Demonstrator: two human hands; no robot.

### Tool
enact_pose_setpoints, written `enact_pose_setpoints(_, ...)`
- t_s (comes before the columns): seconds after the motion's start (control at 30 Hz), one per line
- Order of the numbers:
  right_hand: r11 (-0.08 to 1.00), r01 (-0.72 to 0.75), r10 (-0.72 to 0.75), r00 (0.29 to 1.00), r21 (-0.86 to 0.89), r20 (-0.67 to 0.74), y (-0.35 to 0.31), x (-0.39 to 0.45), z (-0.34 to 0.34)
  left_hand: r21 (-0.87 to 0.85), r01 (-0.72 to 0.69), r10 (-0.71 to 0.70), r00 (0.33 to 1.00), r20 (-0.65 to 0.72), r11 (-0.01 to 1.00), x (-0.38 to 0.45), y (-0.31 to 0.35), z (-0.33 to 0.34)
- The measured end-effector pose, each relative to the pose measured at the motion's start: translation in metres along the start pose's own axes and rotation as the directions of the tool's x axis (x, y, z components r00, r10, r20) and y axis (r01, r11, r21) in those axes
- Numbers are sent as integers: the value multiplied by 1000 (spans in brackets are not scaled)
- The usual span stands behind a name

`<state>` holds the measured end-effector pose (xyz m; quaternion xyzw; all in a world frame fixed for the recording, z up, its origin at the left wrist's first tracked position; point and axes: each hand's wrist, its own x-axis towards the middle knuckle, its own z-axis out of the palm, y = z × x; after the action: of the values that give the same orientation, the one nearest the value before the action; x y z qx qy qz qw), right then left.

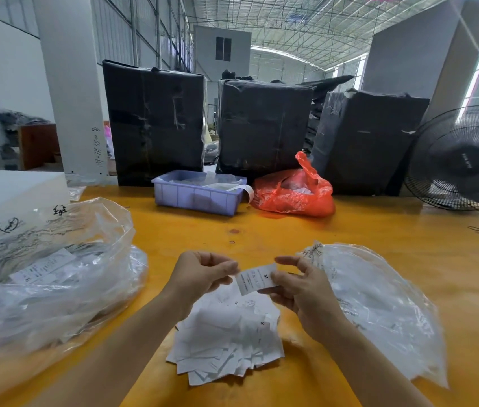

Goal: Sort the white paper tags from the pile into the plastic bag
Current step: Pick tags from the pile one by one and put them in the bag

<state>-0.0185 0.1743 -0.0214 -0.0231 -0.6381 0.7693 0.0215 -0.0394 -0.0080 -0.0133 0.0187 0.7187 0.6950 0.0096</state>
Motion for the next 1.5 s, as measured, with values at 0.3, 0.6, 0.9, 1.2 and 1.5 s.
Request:
enact_pose_setpoints(0.3, 991, 76, -78, 997, 109, 13, -1, 1, -1, -46, -5, 2, 997, -74, 999, -4, -3, 7)
enact_pose_setpoints(0.6, 758, 304, -206, 951, -577, 230, 7, -3, -1, -94, -4, 3, 1000, -13, 996, -6, 0, 14)
enact_pose_setpoints(0.9, 964, 237, -239, 971, 120, 1, -14, -4, -5, -40, 56, -53, 995, 81, 998, -10, 1, 15)
enact_pose_setpoints(1.2, 926, 349, -348, 937, -144, 32, -8, -10, 4, 20, 56, -59, 984, 166, 998, -15, 2, 20)
enact_pose_setpoints(1.5, 871, 406, -422, 907, -275, 2, -4, -9, 5, 44, 64, -72, 975, 210, 997, -15, 1, 20)
